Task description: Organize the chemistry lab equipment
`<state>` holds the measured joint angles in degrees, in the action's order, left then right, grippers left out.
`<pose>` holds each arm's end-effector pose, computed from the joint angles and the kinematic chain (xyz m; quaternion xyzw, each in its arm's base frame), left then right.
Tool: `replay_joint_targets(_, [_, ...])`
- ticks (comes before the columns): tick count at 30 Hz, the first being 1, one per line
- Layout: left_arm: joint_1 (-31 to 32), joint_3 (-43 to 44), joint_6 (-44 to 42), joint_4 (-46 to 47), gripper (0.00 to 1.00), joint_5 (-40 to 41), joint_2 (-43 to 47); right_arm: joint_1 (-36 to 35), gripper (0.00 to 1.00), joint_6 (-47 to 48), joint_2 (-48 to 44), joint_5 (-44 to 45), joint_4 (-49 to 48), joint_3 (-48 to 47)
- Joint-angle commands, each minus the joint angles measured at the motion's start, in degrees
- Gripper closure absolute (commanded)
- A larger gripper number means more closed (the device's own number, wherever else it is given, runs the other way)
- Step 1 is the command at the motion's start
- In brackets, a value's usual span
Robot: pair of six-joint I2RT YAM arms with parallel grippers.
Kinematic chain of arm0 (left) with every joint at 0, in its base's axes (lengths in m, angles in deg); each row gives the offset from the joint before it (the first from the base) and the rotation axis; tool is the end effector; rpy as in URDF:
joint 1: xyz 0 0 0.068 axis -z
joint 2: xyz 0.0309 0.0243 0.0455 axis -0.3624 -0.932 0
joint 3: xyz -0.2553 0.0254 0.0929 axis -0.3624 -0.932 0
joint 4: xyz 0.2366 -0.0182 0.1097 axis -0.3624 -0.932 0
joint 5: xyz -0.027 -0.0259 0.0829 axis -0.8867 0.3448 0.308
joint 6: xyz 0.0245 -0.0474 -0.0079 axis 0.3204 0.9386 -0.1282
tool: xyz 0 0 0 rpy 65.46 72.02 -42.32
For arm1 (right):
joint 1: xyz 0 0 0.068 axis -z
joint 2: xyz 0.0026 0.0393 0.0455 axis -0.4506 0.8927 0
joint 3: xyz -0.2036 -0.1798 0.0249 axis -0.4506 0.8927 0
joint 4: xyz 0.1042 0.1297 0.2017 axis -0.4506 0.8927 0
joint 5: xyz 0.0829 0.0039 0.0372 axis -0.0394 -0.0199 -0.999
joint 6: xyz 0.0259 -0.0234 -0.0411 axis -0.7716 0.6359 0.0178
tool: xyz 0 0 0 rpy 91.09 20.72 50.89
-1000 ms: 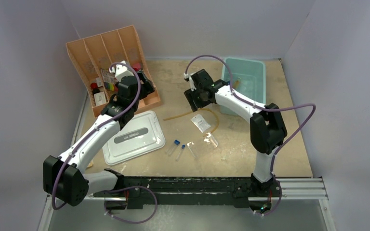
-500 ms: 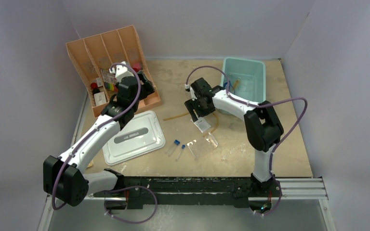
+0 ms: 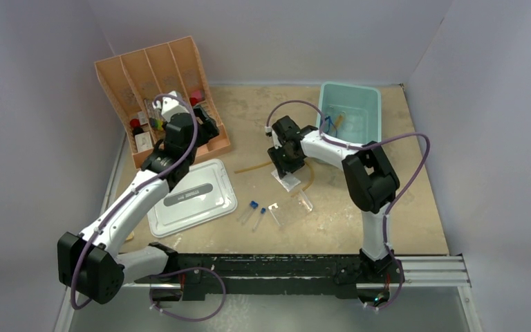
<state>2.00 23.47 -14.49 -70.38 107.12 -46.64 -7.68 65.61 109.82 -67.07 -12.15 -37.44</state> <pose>0.2528 -0.0924 0.3296 -0.2441 0.7789 -0.1414 0.5602 0.3466 0.2387 0.1715 -0.2407 0.9416 0.0879 0.2186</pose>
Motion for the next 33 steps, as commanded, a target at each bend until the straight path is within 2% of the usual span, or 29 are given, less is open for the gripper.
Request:
replay_joint_targets(1, [-0.5,-0.8,0.7,0.9,0.31,0.9,1.8,-0.1,0.55,-0.4,2.1,-2.1,-0.4,-1.3])
replay_joint_targets(12, [-0.5,-1.9,1.3,0.4,0.31,0.6,3.3,-0.1,0.94,-2.6,-2.6,-3.2,-4.9,-0.4])
replay_joint_targets(15, [-0.5,-2.0,1.3,0.2,0.31,0.5,3.5,0.0,1.00,-3.5,-4.2,-3.1,-5.2,-0.6])
replay_joint_targets(25, [-0.5,-2.1,1.4,-0.1,0.31,-0.2,3.9,1.7,1.00,-4.8,-13.1,-3.0,-4.6,-5.9])
replay_joint_targets(33, [-0.5,-1.6,0.8,0.7,0.31,-1.3,2.9,11.8,1.00,-6.6,-20.0,0.4,-0.7,-12.8])
